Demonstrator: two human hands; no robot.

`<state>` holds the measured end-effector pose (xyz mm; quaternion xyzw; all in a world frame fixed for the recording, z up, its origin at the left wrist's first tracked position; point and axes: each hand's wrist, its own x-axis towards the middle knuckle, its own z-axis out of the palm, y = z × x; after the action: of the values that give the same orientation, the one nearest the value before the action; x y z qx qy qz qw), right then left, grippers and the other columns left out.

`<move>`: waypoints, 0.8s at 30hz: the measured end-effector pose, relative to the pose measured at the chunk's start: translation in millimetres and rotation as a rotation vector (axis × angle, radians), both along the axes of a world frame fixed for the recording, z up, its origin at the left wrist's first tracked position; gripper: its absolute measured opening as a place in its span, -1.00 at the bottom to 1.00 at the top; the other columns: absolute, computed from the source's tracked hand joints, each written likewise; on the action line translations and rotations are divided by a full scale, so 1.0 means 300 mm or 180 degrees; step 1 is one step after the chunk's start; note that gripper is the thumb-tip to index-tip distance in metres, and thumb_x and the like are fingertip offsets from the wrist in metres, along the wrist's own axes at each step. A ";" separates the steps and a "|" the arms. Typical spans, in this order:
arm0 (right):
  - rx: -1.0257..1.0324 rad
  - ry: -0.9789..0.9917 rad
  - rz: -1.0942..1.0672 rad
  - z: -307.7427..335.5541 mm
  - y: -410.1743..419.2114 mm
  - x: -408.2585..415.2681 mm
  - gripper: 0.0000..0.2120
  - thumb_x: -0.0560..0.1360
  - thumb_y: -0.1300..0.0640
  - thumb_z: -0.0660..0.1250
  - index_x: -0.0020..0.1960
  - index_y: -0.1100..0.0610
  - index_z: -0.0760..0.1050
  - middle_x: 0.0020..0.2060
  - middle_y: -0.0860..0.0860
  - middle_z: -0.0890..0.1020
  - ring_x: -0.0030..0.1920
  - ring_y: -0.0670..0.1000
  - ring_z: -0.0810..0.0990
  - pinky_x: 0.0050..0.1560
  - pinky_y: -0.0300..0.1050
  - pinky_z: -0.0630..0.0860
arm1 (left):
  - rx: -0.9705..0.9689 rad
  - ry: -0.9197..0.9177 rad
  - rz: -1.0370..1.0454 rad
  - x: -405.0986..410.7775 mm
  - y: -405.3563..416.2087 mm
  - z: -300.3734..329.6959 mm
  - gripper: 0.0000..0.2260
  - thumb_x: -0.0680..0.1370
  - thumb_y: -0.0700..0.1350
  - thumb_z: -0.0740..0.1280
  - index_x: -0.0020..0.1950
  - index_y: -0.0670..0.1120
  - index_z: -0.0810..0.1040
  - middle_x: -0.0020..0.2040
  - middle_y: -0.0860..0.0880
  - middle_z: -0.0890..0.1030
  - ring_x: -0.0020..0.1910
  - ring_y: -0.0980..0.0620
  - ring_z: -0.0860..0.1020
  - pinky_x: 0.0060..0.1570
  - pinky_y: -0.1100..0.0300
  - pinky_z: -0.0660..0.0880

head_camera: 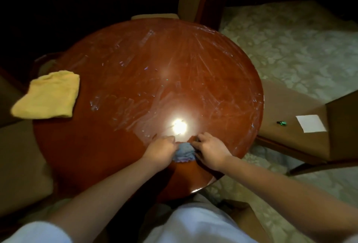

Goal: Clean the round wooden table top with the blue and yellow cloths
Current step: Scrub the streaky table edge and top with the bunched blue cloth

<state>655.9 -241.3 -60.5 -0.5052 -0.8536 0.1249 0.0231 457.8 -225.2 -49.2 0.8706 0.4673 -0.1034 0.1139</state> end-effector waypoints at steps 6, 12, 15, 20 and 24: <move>0.0318 -0.0181 0.0444 -0.010 -0.025 -0.100 -0.82 0.16 0.08 0.49 -0.27 0.09 0.58 -0.34 0.01 0.49 -0.36 0.09 0.51 -0.50 -0.22 0.24 | -0.0236 -0.0242 0.0316 -0.112 -0.115 0.019 -0.83 0.28 -0.18 0.51 -0.22 -0.12 0.56 -0.22 -0.09 0.54 -0.24 -0.09 0.57 -0.42 0.24 0.36; 0.0020 -0.0263 0.0109 0.020 0.141 -0.299 -0.83 0.19 0.23 0.50 -0.25 0.19 0.59 -0.29 0.11 0.54 -0.20 0.17 0.54 -0.38 -0.16 0.24 | 0.0047 0.0149 0.1128 -0.159 0.009 0.064 -0.77 0.58 -0.15 0.21 0.19 -0.17 0.52 0.19 -0.13 0.47 0.22 -0.13 0.45 0.07 0.10 0.39; 0.0064 -0.0278 0.0472 0.017 0.058 -0.295 -0.73 0.02 0.14 0.56 -0.31 0.12 0.59 -0.32 0.03 0.55 -0.29 0.11 0.56 -0.45 -0.23 0.34 | -0.0084 0.0018 0.1142 -0.186 -0.071 0.066 -0.79 0.53 -0.13 0.32 0.10 -0.21 0.54 0.08 -0.18 0.54 0.11 -0.17 0.52 -0.05 0.12 0.45; 0.0275 -0.0240 0.0416 -0.007 0.127 -0.345 -0.70 0.00 0.10 0.57 -0.33 0.09 0.56 -0.36 0.01 0.51 -0.34 0.08 0.55 -0.50 -0.23 0.29 | 0.0098 0.0131 0.1261 -0.242 -0.018 0.022 -0.90 0.53 -0.17 0.24 -0.03 -0.15 0.51 -0.01 -0.12 0.51 0.05 -0.13 0.51 -0.13 0.10 0.40; 0.0150 -0.0066 0.0350 -0.009 0.265 -0.437 -0.84 0.34 0.21 0.42 -0.11 0.25 0.58 -0.15 0.18 0.54 -0.06 0.21 0.51 -0.30 -0.05 0.32 | 0.0215 0.0205 0.1418 -0.293 0.123 0.038 -0.84 0.53 -0.17 0.27 0.08 -0.17 0.54 0.06 -0.11 0.51 0.10 -0.12 0.50 -0.12 0.14 0.36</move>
<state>524.9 -162.0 -63.3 -0.4581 -0.8830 0.1005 0.0193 369.9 -188.5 -37.9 0.7455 0.6546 -0.0876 0.0897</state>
